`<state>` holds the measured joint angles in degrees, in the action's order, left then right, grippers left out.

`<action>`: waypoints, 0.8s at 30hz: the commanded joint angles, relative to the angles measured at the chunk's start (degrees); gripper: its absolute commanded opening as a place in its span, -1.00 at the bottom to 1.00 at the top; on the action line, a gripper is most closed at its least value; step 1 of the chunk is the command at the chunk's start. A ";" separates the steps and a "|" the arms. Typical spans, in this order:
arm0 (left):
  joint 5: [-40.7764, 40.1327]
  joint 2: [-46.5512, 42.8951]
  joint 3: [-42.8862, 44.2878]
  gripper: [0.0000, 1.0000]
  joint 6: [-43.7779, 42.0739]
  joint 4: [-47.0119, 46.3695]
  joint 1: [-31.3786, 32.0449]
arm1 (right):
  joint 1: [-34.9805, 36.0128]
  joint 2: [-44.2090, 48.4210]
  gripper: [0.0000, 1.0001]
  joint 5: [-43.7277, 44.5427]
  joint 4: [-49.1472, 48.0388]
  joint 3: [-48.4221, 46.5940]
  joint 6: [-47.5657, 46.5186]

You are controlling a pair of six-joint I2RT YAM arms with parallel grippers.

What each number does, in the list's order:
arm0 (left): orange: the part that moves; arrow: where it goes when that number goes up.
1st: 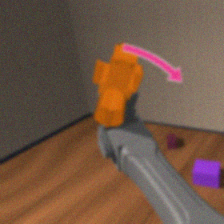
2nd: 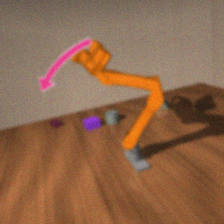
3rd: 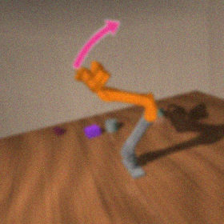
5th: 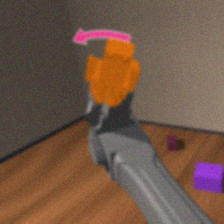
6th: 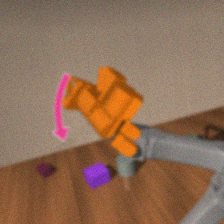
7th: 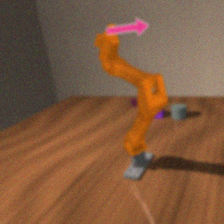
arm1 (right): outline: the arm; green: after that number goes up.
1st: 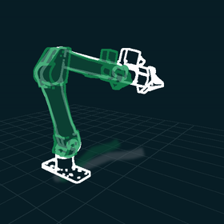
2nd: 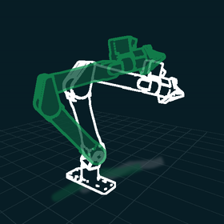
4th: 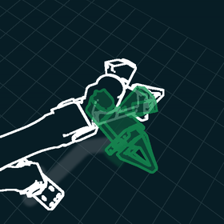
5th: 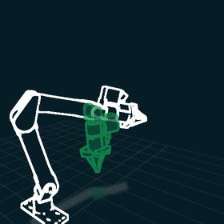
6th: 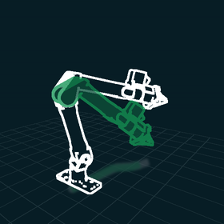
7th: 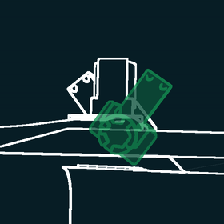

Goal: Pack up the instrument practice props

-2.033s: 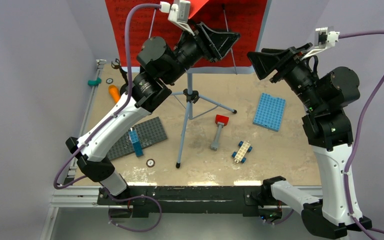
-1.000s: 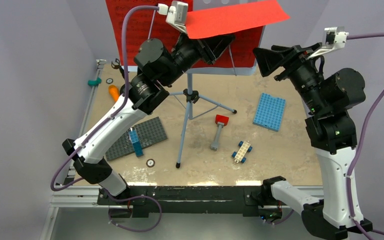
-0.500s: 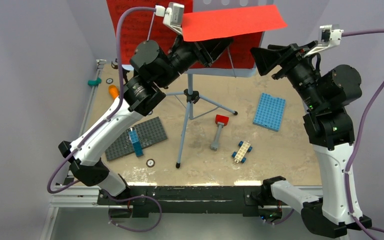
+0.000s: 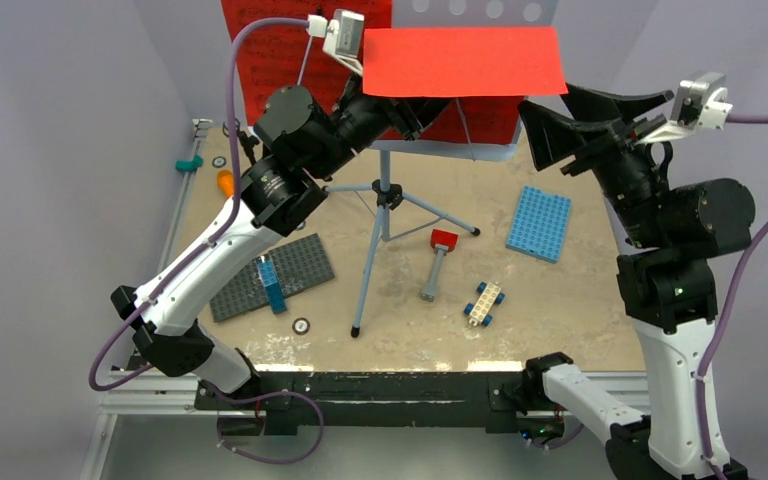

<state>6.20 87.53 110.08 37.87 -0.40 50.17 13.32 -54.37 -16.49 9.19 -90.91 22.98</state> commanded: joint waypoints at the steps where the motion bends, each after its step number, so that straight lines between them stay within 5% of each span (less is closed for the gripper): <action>1: 3.21 -2.60 0.43 -1.00 0.95 -1.63 0.47 | -0.31 3.69 0.58 -0.85 -9.58 5.50 -6.19; 8: 2.86 -2.32 0.48 -1.00 0.87 -1.53 0.46 | 0.38 7.37 0.54 -2.28 -21.52 14.80 -21.10; 13: 3.03 -2.12 0.33 -1.00 1.13 -1.57 0.50 | 3.94 8.70 0.53 -2.96 -38.73 24.13 -36.90; 24: 3.06 -1.30 1.50 -1.00 1.24 -1.44 0.72 | 12.01 5.96 0.55 0.35 -52.84 25.30 -59.66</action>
<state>6.20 87.53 110.08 37.93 -0.38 50.17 23.31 -48.62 -17.39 -33.91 -65.28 -24.75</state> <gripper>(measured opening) 0.044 0.768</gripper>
